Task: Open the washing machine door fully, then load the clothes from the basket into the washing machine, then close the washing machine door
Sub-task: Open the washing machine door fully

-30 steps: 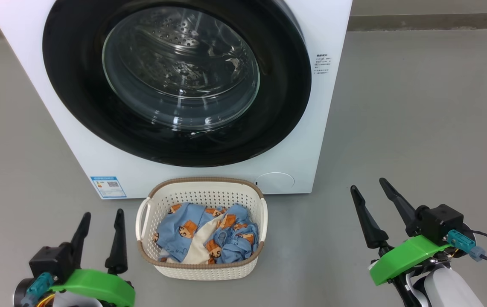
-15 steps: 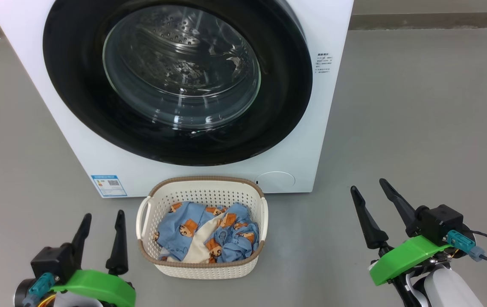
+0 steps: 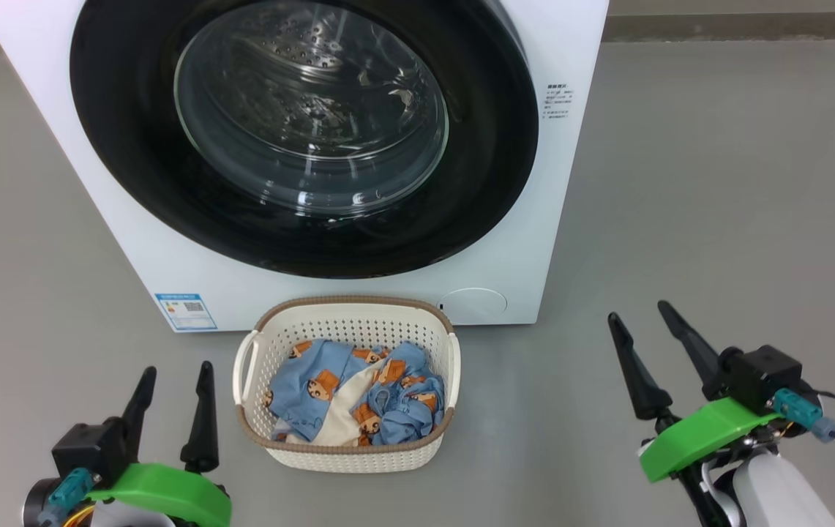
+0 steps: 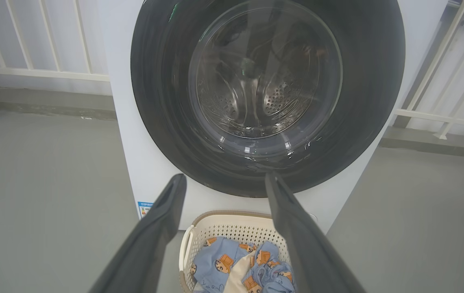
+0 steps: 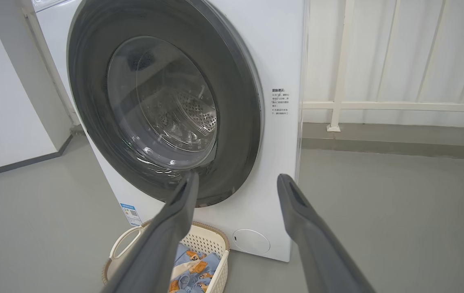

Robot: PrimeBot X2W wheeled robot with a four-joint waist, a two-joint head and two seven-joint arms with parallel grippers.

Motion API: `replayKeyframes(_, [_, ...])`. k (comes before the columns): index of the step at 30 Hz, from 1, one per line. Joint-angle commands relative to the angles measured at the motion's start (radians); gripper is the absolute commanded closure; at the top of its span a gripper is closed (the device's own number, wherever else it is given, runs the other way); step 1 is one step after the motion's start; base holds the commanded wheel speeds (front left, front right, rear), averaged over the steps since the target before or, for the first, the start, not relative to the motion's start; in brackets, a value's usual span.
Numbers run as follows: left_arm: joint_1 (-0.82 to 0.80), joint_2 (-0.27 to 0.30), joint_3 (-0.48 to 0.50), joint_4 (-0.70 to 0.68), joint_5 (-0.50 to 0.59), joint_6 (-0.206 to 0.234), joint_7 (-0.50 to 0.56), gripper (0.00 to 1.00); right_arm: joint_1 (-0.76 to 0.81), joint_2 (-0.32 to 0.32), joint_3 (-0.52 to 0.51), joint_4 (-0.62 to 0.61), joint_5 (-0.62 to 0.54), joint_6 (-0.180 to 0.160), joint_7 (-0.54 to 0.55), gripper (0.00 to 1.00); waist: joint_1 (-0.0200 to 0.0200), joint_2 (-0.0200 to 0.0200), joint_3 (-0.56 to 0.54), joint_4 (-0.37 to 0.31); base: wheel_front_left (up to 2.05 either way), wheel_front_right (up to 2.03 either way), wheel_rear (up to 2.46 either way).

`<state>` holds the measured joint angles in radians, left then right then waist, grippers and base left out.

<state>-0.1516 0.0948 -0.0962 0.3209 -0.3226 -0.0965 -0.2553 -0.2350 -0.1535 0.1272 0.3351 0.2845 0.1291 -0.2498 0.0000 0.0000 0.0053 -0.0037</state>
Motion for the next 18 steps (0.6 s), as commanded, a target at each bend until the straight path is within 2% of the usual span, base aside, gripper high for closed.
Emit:
replayKeyframes(1, [-0.05,0.024,0.027,-0.024,-0.006,0.006,-0.006,0.0,-0.045,-0.008,0.016,-0.022,0.007,0.002,-0.012,0.0,0.0,0.0,0.004,0.001,0.0,0.0,0.0])
replayKeyframes(18, [-0.082,0.039,0.025,-0.062,-0.009,0.009,-0.006,0.0,-0.177,-0.062,-0.04,-0.017,0.048,0.002,-0.012,0.0,0.0,0.0,0.09,0.018,0.0,0.0,0.0])
